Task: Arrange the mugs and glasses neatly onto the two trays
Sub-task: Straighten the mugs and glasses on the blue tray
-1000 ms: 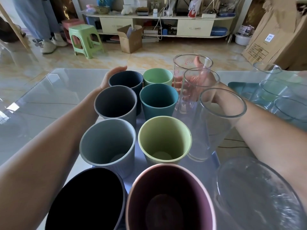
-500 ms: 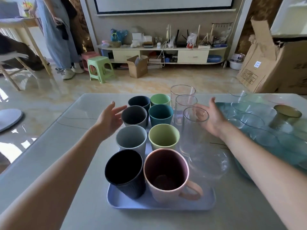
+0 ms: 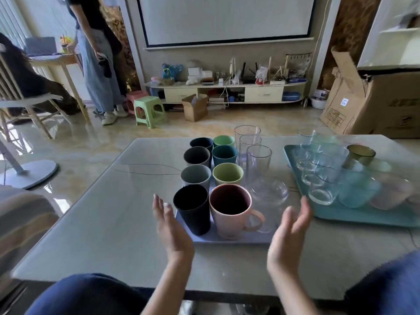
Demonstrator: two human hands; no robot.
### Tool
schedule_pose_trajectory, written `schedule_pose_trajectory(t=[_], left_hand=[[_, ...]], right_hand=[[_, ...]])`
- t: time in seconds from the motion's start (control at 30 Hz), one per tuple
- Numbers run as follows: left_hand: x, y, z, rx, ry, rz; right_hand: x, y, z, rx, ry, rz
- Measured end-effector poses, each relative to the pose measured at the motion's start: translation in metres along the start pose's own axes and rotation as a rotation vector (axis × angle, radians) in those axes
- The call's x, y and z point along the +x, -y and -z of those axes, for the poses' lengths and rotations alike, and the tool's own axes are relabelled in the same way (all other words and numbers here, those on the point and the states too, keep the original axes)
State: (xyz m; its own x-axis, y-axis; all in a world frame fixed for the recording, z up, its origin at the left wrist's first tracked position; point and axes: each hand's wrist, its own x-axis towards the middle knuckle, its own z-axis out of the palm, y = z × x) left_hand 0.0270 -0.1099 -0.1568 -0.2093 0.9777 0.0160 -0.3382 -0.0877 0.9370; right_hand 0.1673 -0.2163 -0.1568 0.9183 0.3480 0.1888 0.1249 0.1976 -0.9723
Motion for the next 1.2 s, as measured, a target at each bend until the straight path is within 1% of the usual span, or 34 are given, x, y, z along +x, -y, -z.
schedule_pose_trajectory(t=[0.07, 0.13, 0.2, 0.27, 0.37, 0.6, 0.7, 0.8, 1.07, 1.2], left_hand=[[-0.021, 0.009, 0.001, 0.12, 0.098, -0.069], [-0.034, 0.014, -0.002, 0.225, 0.174, -0.131], [-0.041, 0.016, -0.007, 0.316, 0.2, -0.141], [-0.044, 0.017, -0.011, 0.37, 0.189, -0.115], [-0.041, 0.018, -0.015, 0.35, 0.18, -0.069], [-0.035, 0.021, -0.018, 0.36, 0.204, -0.072], [-0.032, 0.022, -0.019, 0.369, 0.167, -0.081], [-0.029, 0.024, -0.019, 0.389, 0.125, -0.128], [-0.029, 0.024, -0.015, 0.448, 0.106, -0.196], [-0.03, 0.02, -0.013, 0.469, 0.134, -0.156]], right_hand=[[-0.033, -0.011, -0.006, -0.069, 0.065, 0.046], [-0.046, -0.022, -0.015, -0.149, 0.114, 0.092], [-0.047, -0.029, -0.023, -0.225, 0.149, 0.111], [-0.045, -0.03, -0.031, -0.277, 0.157, 0.094], [-0.038, -0.033, -0.039, -0.317, 0.127, 0.089], [-0.032, -0.041, -0.047, -0.295, 0.113, 0.093], [-0.031, -0.045, -0.05, -0.289, 0.088, 0.126], [-0.032, -0.048, -0.05, -0.277, 0.082, 0.127], [-0.036, -0.043, -0.043, -0.269, 0.11, 0.166], [-0.041, -0.042, -0.033, -0.343, 0.182, 0.269]])
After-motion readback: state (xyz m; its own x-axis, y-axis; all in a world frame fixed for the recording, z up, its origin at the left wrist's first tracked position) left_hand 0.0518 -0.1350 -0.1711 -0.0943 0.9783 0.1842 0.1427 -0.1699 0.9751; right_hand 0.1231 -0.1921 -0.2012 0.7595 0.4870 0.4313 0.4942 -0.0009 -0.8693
